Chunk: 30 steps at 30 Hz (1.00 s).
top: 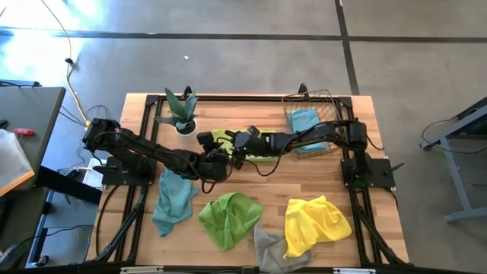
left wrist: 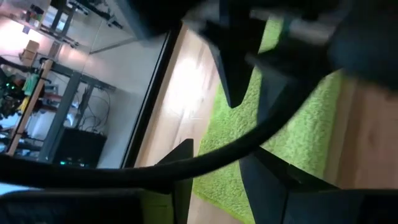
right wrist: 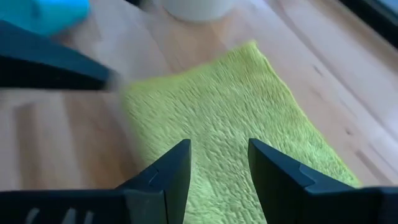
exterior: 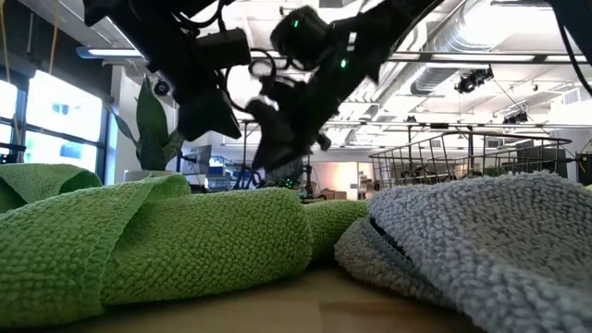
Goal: Fold microfiber towels
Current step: Fold the light green towel
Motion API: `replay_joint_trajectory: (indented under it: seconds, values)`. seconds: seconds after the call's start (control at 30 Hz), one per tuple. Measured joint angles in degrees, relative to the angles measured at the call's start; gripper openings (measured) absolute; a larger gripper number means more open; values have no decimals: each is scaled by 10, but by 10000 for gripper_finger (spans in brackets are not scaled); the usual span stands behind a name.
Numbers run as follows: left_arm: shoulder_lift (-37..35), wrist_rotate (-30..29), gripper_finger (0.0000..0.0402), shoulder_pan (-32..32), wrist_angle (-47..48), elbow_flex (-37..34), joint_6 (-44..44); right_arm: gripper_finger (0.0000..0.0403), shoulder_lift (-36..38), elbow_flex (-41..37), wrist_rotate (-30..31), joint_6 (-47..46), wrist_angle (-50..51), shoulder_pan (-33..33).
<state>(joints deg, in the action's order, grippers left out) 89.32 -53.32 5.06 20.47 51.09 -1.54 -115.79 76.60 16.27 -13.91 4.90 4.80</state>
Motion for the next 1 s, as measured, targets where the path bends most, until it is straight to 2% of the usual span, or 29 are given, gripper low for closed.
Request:
replay_joint_trajectory:
  seconds: [0.33, 0.63, 0.83, 1.0]
  values:
    - [0, 0, 115, 22, -1, 0, 2, 153, -39, 0, -4, 24, 10, 22]
    - [0, -14, 115, 34, 9, 0, 2, 153, -40, 0, -75, 24, 74, 15]
    - [0, -13, 115, 37, 9, 0, 2, 153, -39, 0, -88, 24, 116, 0]
    - [0, -14, 115, 37, 9, 0, 2, 153, -37, 1, -151, 24, 130, -16]
